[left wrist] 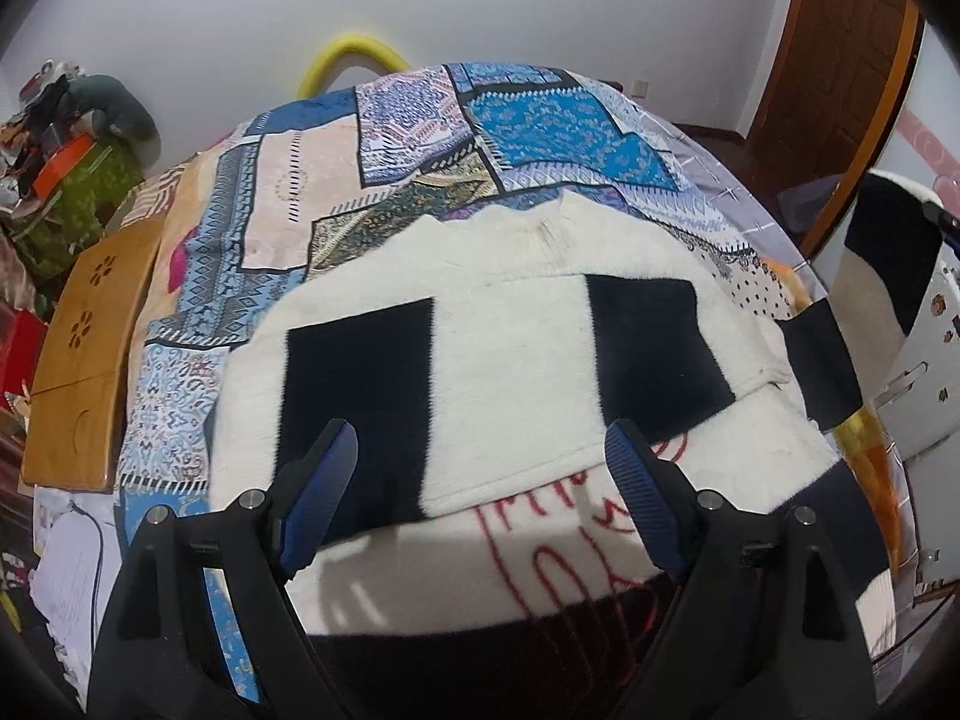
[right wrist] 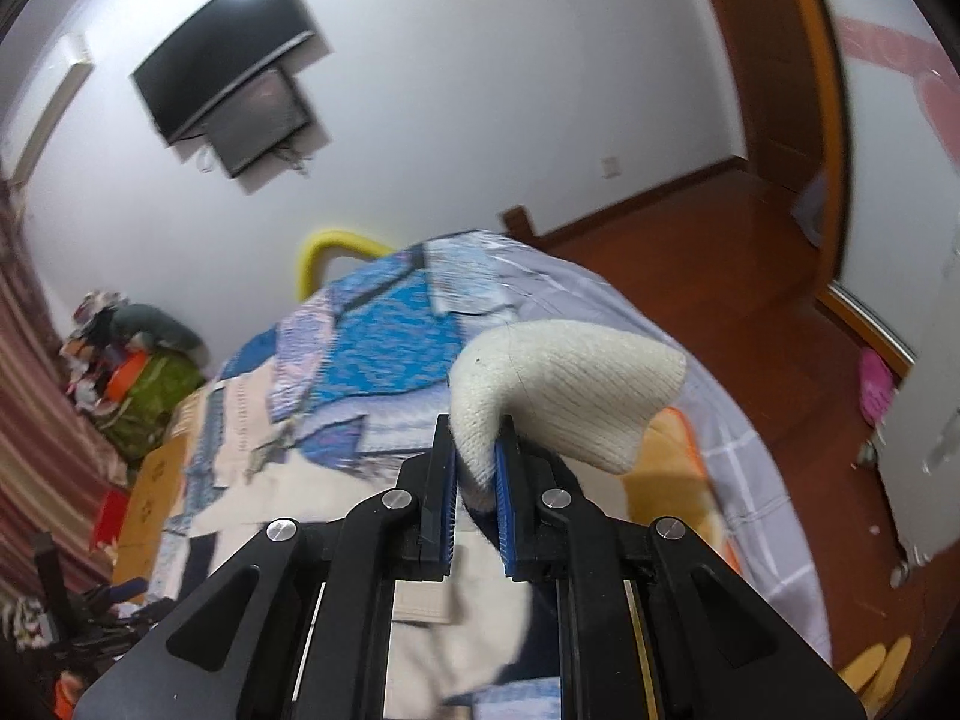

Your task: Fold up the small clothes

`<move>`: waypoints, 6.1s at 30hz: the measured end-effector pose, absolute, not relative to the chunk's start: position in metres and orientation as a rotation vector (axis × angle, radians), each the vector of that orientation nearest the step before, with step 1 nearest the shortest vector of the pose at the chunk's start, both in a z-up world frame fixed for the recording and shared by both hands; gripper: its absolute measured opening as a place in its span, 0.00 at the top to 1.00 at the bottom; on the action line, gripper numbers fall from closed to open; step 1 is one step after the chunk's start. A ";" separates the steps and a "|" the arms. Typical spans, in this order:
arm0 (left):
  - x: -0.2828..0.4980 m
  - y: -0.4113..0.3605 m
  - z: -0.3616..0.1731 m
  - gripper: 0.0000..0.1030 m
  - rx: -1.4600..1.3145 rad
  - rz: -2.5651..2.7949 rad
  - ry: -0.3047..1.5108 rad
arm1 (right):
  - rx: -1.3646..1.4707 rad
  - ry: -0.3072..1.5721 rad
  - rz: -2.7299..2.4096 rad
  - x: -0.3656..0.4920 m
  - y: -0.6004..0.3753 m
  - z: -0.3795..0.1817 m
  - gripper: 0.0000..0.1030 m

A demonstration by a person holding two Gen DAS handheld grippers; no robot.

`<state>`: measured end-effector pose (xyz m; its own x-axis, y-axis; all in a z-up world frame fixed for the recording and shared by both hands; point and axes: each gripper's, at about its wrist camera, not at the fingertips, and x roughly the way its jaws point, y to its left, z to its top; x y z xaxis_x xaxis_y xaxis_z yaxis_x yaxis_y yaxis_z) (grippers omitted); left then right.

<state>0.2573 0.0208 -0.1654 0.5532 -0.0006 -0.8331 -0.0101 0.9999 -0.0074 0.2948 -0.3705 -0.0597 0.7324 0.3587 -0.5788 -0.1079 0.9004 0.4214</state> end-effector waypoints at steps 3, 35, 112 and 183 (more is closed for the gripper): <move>0.251 0.029 -0.160 0.18 -0.027 0.012 0.971 | 0.360 0.690 0.314 0.297 -0.346 -0.049 0.90; 0.200 0.115 -0.151 0.18 -0.146 0.094 0.915 | 0.157 0.819 0.769 0.296 -0.087 -0.055 0.90; 0.286 0.132 -0.191 0.87 -0.397 0.110 1.111 | 0.170 1.019 0.430 0.297 -0.294 -0.148 0.56; 0.150 0.149 -0.207 0.26 -0.231 0.213 1.105 | 0.099 1.086 0.413 0.179 -0.281 -0.157 0.28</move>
<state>0.1505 0.1494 -0.2068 0.4337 0.0547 -0.8994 -0.2835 0.9557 -0.0786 0.1789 -0.2808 -0.1573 0.3978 0.3738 -0.8379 -0.2775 0.9195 0.2785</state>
